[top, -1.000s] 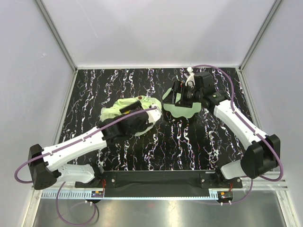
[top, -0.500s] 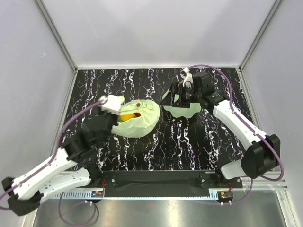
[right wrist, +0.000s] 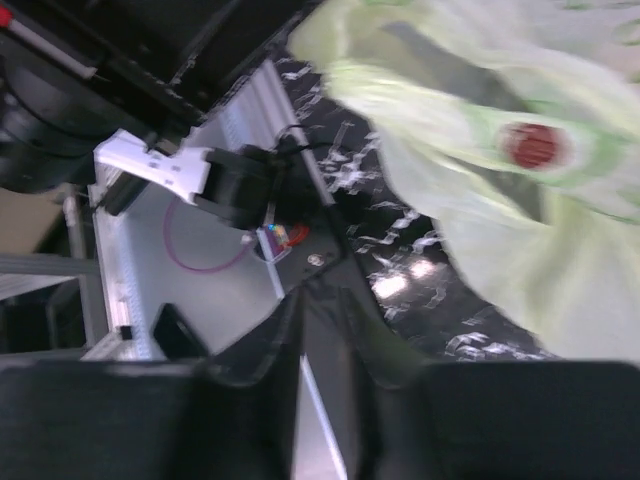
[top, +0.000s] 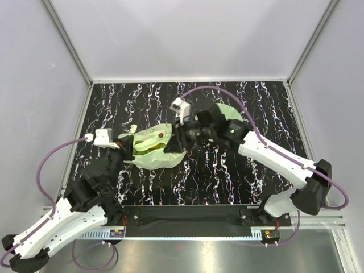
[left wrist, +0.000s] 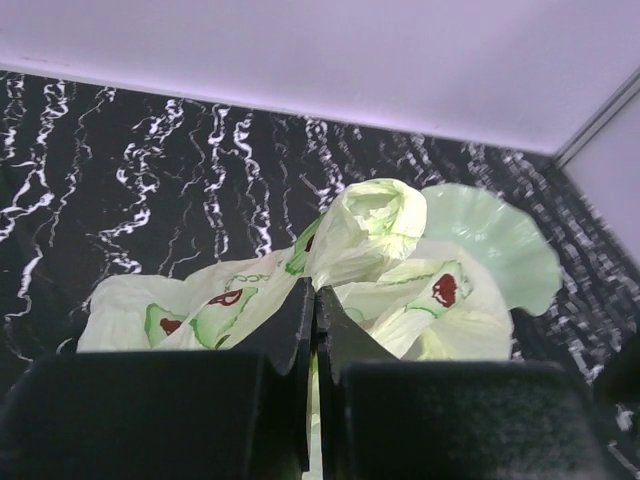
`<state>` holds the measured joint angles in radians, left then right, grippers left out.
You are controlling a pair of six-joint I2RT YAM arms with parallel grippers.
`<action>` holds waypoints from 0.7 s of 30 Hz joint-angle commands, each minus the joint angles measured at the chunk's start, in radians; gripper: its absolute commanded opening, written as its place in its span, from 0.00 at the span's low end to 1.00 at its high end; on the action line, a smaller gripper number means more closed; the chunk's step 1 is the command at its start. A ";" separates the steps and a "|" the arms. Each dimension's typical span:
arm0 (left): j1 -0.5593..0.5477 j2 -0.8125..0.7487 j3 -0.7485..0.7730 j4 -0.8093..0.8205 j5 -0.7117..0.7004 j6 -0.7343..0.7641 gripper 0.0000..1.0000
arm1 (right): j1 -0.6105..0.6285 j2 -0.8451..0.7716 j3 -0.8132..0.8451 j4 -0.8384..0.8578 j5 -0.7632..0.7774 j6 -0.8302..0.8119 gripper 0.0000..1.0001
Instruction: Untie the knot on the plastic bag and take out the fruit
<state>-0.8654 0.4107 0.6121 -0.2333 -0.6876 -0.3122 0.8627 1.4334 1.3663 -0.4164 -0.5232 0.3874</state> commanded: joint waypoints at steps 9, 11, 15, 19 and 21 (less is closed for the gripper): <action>0.003 -0.182 0.009 0.032 -0.052 -0.159 0.00 | 0.258 0.226 0.207 0.080 0.327 0.041 0.01; 0.003 -0.199 0.008 0.028 -0.047 -0.171 0.00 | 0.292 0.295 0.267 0.053 0.392 0.045 0.00; 0.003 -0.219 0.008 0.015 -0.035 -0.186 0.00 | 0.332 0.401 0.358 -0.027 0.753 0.129 0.00; 0.003 -0.254 0.008 -0.029 -0.030 -0.202 0.00 | 0.325 0.473 0.401 -0.109 1.034 0.229 0.00; 0.003 -0.269 0.011 -0.055 -0.050 -0.200 0.00 | 0.309 0.527 0.473 -0.268 1.119 0.278 0.00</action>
<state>-0.8646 0.1699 0.6109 -0.2802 -0.7116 -0.4881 1.1973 1.9114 1.7290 -0.5072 0.2932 0.5568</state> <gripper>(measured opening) 0.009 0.010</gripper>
